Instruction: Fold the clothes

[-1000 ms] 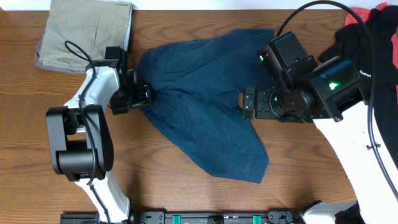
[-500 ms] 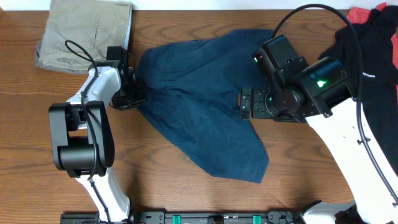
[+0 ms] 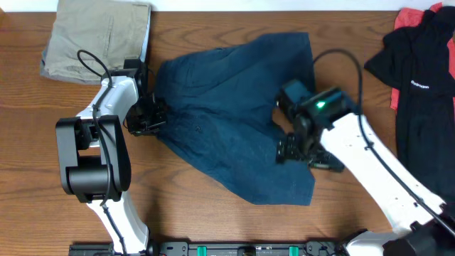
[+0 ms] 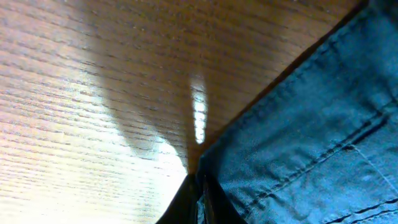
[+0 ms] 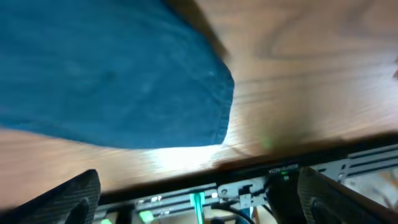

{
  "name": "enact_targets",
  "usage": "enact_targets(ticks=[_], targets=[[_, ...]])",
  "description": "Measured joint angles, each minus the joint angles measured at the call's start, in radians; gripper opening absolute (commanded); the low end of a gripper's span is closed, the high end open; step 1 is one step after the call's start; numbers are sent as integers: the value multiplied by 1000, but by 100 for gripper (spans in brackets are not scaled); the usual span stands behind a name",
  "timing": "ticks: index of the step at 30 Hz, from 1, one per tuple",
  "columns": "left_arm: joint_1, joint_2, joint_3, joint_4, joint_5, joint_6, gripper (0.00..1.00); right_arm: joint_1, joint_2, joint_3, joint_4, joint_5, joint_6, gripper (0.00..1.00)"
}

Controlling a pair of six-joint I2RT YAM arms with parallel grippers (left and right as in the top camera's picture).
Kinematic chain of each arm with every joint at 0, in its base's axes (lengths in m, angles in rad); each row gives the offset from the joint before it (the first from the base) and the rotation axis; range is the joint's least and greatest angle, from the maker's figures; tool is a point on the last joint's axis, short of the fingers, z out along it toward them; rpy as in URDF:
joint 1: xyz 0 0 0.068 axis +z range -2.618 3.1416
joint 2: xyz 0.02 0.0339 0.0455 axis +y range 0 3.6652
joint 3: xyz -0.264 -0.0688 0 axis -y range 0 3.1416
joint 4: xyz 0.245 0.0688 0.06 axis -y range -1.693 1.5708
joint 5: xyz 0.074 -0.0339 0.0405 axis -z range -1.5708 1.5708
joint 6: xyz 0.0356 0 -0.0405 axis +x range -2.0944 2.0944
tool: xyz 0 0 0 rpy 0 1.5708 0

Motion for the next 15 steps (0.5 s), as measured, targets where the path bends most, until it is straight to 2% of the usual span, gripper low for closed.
enact_targets(ticks=[7, 15], targets=[[0, 0, 0, -2, -6, 0, 6, -53, 1, -183, 138, -35, 32, 99], [0, 0, 0, -3, -6, 0, 6, -238, 1, -296, 299, -115, -50, 99]])
